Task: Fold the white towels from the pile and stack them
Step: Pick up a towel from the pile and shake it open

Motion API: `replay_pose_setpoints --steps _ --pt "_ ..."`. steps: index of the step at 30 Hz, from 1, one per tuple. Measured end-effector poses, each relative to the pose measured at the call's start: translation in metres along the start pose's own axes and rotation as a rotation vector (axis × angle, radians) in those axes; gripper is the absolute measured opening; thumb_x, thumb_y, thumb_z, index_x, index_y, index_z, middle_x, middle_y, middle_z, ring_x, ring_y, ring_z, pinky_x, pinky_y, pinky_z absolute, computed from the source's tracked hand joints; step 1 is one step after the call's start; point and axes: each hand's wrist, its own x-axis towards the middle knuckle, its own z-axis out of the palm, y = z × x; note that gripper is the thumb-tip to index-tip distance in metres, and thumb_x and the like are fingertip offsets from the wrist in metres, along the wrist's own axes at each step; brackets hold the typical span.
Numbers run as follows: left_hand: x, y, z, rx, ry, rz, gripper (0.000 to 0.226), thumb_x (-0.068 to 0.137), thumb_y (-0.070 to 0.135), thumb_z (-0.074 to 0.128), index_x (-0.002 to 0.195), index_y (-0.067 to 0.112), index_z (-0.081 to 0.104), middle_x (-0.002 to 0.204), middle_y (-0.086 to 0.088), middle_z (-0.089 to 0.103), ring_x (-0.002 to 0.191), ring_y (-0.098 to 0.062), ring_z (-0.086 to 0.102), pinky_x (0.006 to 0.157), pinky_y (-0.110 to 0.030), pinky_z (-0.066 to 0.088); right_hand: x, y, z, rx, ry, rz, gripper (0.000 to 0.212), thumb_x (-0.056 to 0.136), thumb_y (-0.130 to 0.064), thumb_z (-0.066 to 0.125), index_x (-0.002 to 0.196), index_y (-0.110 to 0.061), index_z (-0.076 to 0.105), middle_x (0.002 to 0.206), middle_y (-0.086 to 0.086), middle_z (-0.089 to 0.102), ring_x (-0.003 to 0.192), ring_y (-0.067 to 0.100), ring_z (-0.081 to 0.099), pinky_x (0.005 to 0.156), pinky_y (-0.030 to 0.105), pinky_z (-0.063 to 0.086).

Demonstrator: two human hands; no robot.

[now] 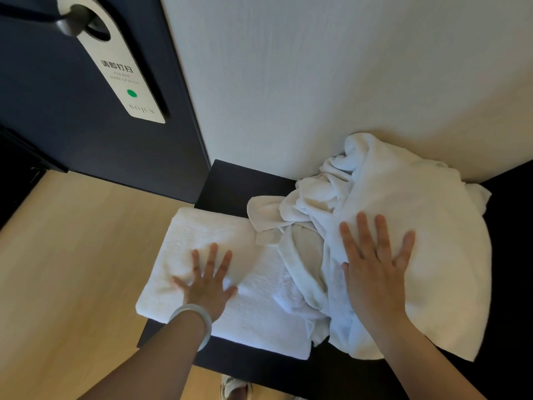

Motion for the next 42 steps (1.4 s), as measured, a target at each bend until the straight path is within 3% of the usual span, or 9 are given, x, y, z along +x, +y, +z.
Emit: replay_pose_setpoints --steps 9,15,20,23,25,32,36,39,42 --pt "-0.016 0.082 -0.067 -0.361 -0.034 0.124 0.07 0.101 0.054 0.033 0.155 0.035 -0.007 0.162 0.004 -0.022 0.15 -0.029 -0.014 0.118 -0.058 0.009 -0.01 0.038 -0.054 0.525 -0.061 0.327 0.06 0.098 -0.032 0.053 0.153 -0.023 0.031 0.164 0.002 0.017 0.151 0.02 0.01 0.122 0.04 0.011" --pt "-0.047 0.197 -0.138 -0.847 0.117 0.469 0.067 0.098 0.042 0.052 0.154 0.025 0.021 0.16 0.001 0.019 0.147 -0.014 0.018 0.11 -0.022 0.018 -0.03 0.114 -0.057 0.711 -0.293 0.718 0.072 0.096 -0.043 0.056 0.156 -0.025 0.019 0.164 0.003 0.011 0.149 0.031 0.014 0.118 0.051 0.021" --pt "-0.056 0.228 -0.153 -1.094 0.121 0.214 0.065 0.089 0.037 0.068 0.145 0.024 0.037 0.136 -0.003 0.044 0.128 -0.024 0.044 0.105 -0.036 0.04 -0.042 0.129 -0.036 1.066 -0.361 0.829 0.073 0.092 -0.039 0.066 0.152 -0.018 0.03 0.154 0.006 0.033 0.139 0.029 0.036 0.111 0.041 0.036" --pt "-0.063 0.231 -0.163 -1.114 0.15 0.193 0.019 0.09 0.03 0.066 0.105 0.02 0.059 0.089 0.003 0.061 0.08 -0.013 0.059 0.066 -0.017 0.045 -0.043 0.134 -0.036 1.088 -0.293 0.847 0.016 0.093 -0.027 0.065 0.105 -0.017 0.06 0.12 0.007 0.056 0.098 0.02 0.058 0.079 0.029 0.047" --pt "-0.074 0.233 -0.176 -1.136 0.211 0.189 0.012 0.092 0.022 0.063 0.09 0.01 0.062 0.07 0.003 0.054 0.062 -0.01 0.05 0.053 -0.01 0.039 -0.041 0.143 -0.047 1.125 -0.211 0.806 0.014 0.093 -0.019 0.065 0.082 -0.016 0.057 0.097 0.006 0.06 0.081 0.017 0.057 0.064 0.024 0.042" --pt "-0.14 0.266 -0.257 -1.402 0.273 0.378 0.006 0.09 0.005 0.062 0.091 0.007 0.066 0.088 0.0 0.067 0.085 -0.017 0.061 0.081 -0.03 0.053 -0.022 0.184 -0.149 1.552 0.101 0.724 0.01 0.091 -0.014 0.068 0.081 -0.013 0.065 0.085 0.011 0.068 0.084 0.027 0.066 0.076 0.04 0.054" --pt "-0.167 0.273 -0.279 -1.043 0.218 0.608 0.084 0.078 0.021 0.082 0.147 0.027 0.034 0.139 0.014 0.039 0.129 -0.009 0.038 0.108 -0.032 0.037 -0.021 0.223 -0.217 1.824 0.206 0.586 0.011 0.093 -0.006 0.063 0.083 -0.01 0.064 0.082 0.009 0.072 0.084 0.026 0.068 0.083 0.045 0.055" --pt "-0.18 0.289 -0.274 -0.859 0.143 0.747 0.126 0.066 0.034 0.09 0.156 0.03 0.002 0.151 0.019 0.014 0.142 -0.007 0.018 0.12 -0.037 0.022 -0.02 0.246 -0.265 2.108 0.222 0.48 0.007 0.09 -0.006 0.063 0.085 -0.01 0.061 0.084 0.01 0.066 0.087 0.026 0.062 0.085 0.046 0.052" --pt "-0.187 0.315 -0.272 -0.967 0.152 0.81 0.136 0.055 0.039 0.094 0.155 0.036 0.002 0.158 0.014 0.016 0.145 -0.011 0.02 0.119 -0.043 0.027 -0.021 0.257 -0.308 2.31 0.242 0.388 0.008 0.084 -0.011 0.064 0.09 -0.009 0.06 0.087 0.011 0.066 0.083 0.023 0.065 0.085 0.045 0.052"
